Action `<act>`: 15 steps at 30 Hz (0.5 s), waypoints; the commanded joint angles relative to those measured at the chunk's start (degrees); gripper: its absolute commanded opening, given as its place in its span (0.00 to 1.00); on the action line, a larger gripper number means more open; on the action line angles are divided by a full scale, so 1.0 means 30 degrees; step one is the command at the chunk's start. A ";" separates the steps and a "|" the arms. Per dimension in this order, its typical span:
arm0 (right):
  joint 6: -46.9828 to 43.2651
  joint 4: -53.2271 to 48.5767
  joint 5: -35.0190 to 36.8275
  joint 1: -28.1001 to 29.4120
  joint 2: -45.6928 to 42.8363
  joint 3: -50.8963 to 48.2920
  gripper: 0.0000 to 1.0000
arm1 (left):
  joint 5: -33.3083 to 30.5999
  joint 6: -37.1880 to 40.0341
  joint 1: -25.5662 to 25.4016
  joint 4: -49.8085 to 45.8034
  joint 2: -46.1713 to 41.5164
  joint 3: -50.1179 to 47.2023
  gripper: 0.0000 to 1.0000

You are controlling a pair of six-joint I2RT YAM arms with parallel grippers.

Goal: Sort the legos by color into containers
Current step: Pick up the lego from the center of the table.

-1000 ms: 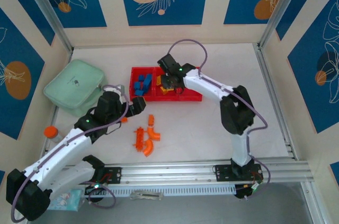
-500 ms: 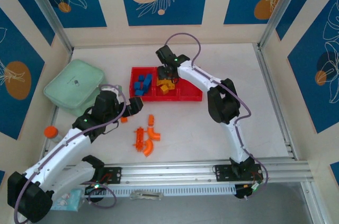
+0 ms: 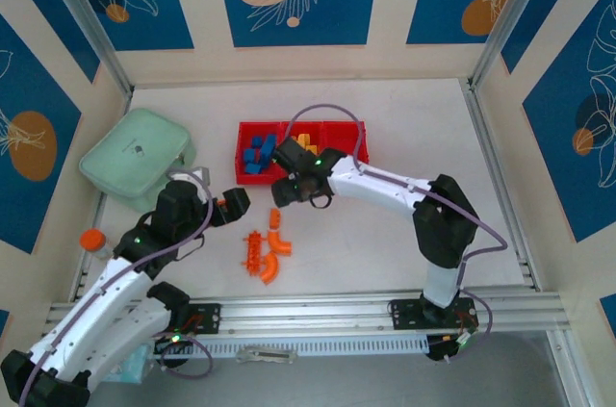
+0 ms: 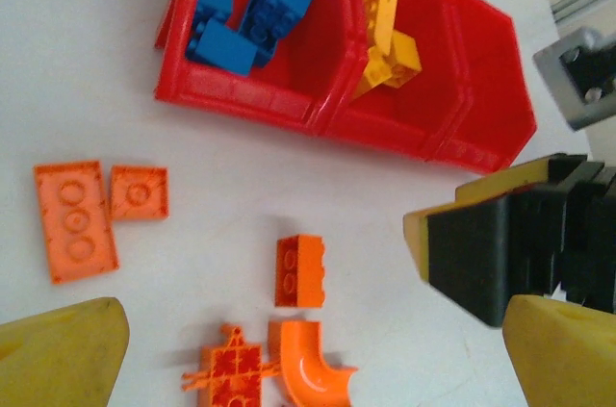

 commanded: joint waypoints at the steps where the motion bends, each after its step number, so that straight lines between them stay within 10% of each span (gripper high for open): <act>1: 0.2670 -0.0037 -0.0684 0.0654 0.0890 -0.0015 0.77 | -0.0269 -0.0356 0.0240 -0.1204 -0.0857 -0.0496 0.99; 15: 0.3675 0.0895 -0.0897 0.1754 0.5060 0.2483 0.59 | -0.0551 -0.0570 0.0247 -0.1614 -0.1680 -0.1070 0.99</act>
